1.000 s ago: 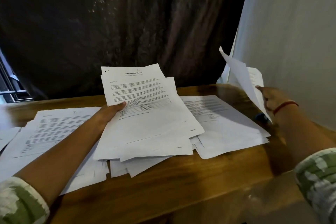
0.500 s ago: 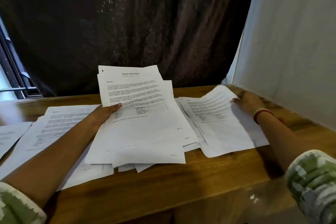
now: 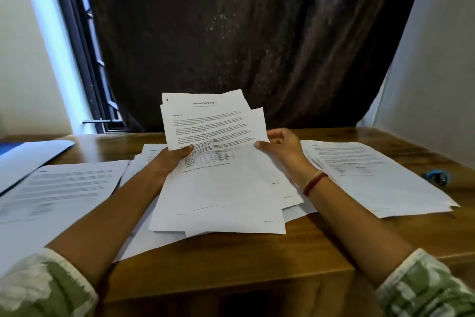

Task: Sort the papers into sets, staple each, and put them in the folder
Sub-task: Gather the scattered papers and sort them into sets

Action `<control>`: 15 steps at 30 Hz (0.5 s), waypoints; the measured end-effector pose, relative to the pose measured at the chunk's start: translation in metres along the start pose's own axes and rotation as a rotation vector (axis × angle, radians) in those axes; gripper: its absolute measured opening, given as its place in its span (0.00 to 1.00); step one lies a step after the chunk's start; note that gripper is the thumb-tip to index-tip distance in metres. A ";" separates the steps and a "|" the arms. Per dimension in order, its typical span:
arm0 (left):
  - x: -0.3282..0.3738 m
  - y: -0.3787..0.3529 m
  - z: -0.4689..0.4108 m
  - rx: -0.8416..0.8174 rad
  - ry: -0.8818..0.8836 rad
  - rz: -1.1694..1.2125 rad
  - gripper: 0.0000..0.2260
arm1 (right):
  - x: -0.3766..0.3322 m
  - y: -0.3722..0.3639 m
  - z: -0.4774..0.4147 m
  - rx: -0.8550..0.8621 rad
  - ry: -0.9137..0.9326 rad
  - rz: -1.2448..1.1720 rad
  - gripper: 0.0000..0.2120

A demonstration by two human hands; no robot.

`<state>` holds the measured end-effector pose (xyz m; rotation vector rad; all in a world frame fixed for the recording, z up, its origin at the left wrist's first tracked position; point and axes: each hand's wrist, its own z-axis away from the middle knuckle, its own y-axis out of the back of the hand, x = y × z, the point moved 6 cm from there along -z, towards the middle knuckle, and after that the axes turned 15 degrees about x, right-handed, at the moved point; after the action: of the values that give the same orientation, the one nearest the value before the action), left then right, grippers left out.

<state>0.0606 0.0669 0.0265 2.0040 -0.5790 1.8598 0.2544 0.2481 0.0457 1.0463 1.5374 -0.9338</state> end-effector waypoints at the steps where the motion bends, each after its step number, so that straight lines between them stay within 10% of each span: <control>1: -0.001 0.008 0.001 0.007 0.003 0.001 0.13 | 0.002 -0.005 0.003 0.041 0.004 -0.023 0.18; 15: 0.003 0.088 0.010 -0.017 0.117 0.241 0.10 | -0.016 -0.063 0.031 0.080 0.168 0.173 0.10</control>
<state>0.0239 -0.0140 0.0263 1.8683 -0.8303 2.0851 0.2060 0.1963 0.0593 1.3212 1.5272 -0.8086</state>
